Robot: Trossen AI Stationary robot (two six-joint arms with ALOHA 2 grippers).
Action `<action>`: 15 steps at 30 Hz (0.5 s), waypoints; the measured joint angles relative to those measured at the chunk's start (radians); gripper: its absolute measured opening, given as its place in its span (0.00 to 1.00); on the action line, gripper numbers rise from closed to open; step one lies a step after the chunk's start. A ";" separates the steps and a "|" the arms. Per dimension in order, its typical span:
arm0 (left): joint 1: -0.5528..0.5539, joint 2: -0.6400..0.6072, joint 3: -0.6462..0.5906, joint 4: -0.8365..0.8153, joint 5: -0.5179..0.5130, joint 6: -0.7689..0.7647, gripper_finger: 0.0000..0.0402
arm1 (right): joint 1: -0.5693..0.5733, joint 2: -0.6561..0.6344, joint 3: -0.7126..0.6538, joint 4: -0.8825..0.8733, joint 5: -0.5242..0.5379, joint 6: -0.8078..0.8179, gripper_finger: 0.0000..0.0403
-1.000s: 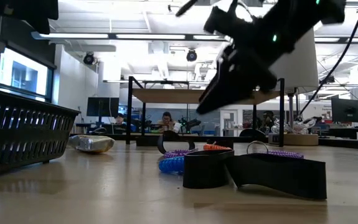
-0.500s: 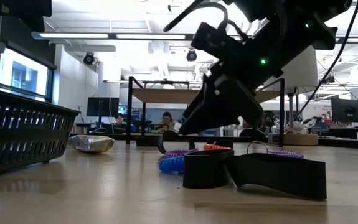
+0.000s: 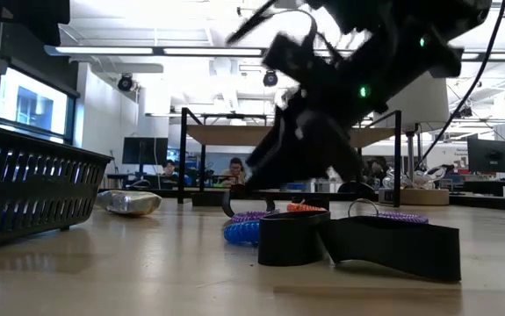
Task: Pick & Place Office Desk Supplies
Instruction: Put the black rubber band into the right black basket
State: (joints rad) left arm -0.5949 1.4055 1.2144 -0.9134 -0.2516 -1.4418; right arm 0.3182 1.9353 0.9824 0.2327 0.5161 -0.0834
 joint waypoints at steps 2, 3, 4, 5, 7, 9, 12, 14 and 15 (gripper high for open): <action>0.000 0.000 0.000 -0.001 0.000 0.000 0.29 | -0.007 0.023 0.000 0.022 -0.019 -0.006 0.74; 0.000 0.000 0.000 -0.001 0.000 0.001 0.29 | -0.009 0.035 0.001 0.033 -0.021 -0.017 0.74; 0.000 0.000 0.000 -0.003 0.000 0.001 0.29 | -0.010 0.044 0.000 0.032 -0.017 -0.027 0.74; 0.000 0.000 0.000 -0.003 0.002 0.001 0.29 | -0.011 0.052 0.000 0.038 -0.015 -0.039 0.74; 0.000 0.000 0.000 -0.003 0.014 0.006 0.29 | -0.011 0.059 0.000 0.059 -0.013 -0.054 0.74; 0.002 0.000 0.000 -0.003 0.018 0.006 0.29 | -0.018 0.062 0.000 0.063 0.011 -0.055 0.74; 0.002 0.000 0.000 -0.004 0.019 0.006 0.29 | -0.035 0.064 0.000 0.051 0.035 -0.047 0.74; 0.002 0.000 0.000 -0.004 0.020 0.006 0.29 | -0.048 0.064 0.000 0.056 0.035 -0.045 0.74; 0.002 0.000 0.000 -0.004 0.020 0.006 0.29 | -0.054 0.064 0.000 0.056 0.035 -0.045 0.74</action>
State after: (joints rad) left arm -0.5932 1.4055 1.2144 -0.9173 -0.2316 -1.4353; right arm 0.2639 1.9995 0.9829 0.2886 0.5514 -0.1284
